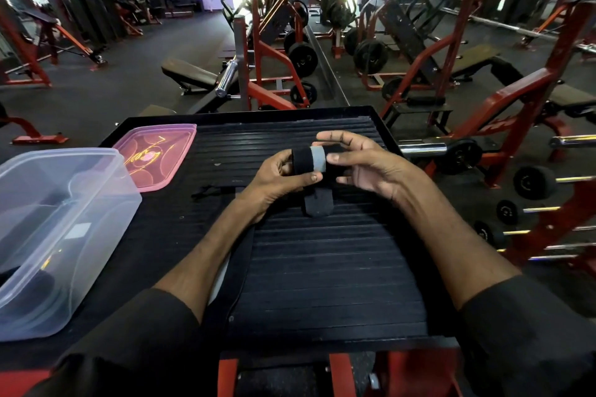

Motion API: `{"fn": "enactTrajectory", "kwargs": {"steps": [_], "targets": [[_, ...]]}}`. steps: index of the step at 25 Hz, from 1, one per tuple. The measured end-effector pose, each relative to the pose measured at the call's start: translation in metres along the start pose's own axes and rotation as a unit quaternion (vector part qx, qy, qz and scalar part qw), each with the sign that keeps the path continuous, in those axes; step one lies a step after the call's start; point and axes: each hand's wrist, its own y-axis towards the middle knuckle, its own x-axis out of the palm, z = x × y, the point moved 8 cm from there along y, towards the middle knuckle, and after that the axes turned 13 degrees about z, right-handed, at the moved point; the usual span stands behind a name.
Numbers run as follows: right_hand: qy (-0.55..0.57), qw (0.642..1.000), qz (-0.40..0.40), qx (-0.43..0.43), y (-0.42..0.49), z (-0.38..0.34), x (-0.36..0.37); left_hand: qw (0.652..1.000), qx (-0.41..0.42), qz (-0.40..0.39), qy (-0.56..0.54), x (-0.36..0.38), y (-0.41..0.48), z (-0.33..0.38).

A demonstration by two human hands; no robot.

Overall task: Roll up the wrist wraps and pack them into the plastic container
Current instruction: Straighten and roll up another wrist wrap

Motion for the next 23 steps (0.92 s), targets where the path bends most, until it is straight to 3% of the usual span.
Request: {"fn": "enactTrajectory", "kwargs": {"steps": [3,6,10,16,20,23], "targets": [[-0.032,0.997,0.045,0.053,0.000,0.010,-0.005,0.998,0.056,0.001,0.040,0.000,0.001,0.006],[-0.093,0.991,-0.007,0.096,-0.003,0.024,0.003,0.994,0.097,0.009,0.043,-0.003,0.000,0.014],[-0.043,0.997,0.011,0.064,0.002,0.020,0.002,0.993,0.111,0.008,0.050,-0.002,0.000,0.019],[0.001,0.999,0.053,0.000,0.005,0.011,-0.005,0.991,-0.091,-0.101,-0.007,0.008,-0.003,-0.006],[0.015,0.999,0.028,-0.011,0.003,0.008,-0.002,1.000,-0.023,-0.008,-0.007,-0.001,-0.001,0.003],[0.067,0.997,-0.011,0.033,0.000,0.009,0.003,0.998,0.049,0.036,-0.025,-0.004,0.000,0.015]]}}
